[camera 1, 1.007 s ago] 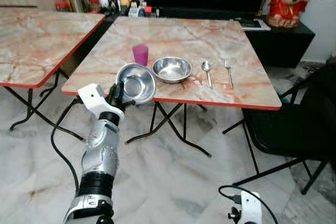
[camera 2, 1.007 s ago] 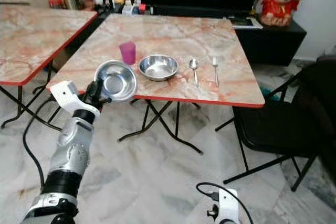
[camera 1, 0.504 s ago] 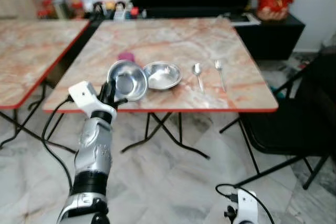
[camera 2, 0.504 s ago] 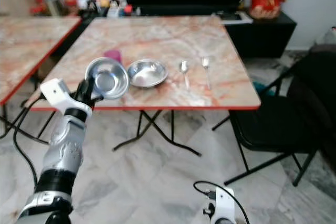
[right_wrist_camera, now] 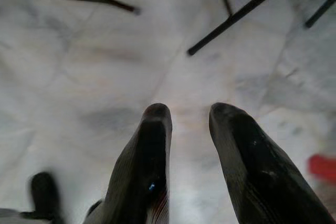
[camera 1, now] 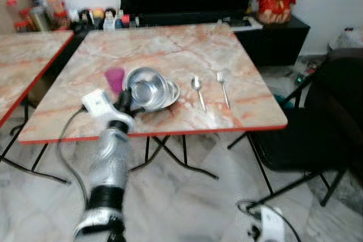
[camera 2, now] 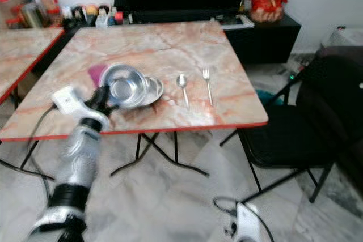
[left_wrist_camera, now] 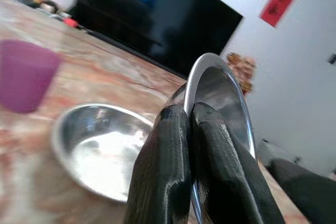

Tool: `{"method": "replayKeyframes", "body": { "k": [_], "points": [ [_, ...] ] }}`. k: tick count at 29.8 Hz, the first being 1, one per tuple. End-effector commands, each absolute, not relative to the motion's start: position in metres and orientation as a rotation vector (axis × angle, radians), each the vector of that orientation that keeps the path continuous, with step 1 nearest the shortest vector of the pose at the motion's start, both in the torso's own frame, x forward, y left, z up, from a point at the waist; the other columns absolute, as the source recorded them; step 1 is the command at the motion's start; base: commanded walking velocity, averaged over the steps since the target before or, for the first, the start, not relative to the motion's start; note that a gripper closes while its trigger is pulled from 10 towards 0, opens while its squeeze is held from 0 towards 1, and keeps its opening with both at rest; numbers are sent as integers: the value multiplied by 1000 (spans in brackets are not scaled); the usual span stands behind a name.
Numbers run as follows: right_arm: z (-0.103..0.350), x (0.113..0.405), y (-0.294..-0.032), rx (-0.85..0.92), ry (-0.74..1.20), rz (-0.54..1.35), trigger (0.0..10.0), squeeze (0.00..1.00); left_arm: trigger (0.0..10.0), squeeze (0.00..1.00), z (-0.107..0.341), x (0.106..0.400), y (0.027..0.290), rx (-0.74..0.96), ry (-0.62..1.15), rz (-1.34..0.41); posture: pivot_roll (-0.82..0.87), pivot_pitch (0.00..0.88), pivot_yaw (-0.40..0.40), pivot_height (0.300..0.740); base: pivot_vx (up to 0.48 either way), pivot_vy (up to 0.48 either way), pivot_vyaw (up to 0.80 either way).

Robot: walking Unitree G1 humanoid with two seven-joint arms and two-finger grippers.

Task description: Setting the table

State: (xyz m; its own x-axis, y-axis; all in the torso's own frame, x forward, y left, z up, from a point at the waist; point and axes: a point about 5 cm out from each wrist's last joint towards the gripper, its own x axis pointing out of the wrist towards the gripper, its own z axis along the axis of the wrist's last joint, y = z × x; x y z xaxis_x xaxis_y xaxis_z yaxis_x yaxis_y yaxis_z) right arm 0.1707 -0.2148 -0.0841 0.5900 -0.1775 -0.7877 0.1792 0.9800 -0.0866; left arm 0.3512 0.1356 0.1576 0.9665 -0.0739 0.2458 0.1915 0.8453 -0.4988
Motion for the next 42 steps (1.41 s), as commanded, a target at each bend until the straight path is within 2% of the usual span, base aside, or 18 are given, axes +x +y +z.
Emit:
{"method": "replayKeyframes", "body": {
  "k": [1,18,28,42],
  "points": [
    [-82,179,-202,3,891,-167,10000,0,10000,0,161,352,154,-525,-246,-94,-9,0,-14,740,326,0,800],
    [-85,174,-202,46,924,-204,10000,0,10000,0,162,352,152,-524,-242,-110,-7,0,-10,740,324,0,83],
    [-89,168,-199,45,946,-186,10000,0,10000,0,162,351,143,-517,-226,-172,-2,0,-4,732,319,0,-603],
    [-90,165,-200,40,944,-195,10000,0,10000,0,160,351,135,-576,-182,-190,0,0,-8,732,0,0,0]
  ]
}}
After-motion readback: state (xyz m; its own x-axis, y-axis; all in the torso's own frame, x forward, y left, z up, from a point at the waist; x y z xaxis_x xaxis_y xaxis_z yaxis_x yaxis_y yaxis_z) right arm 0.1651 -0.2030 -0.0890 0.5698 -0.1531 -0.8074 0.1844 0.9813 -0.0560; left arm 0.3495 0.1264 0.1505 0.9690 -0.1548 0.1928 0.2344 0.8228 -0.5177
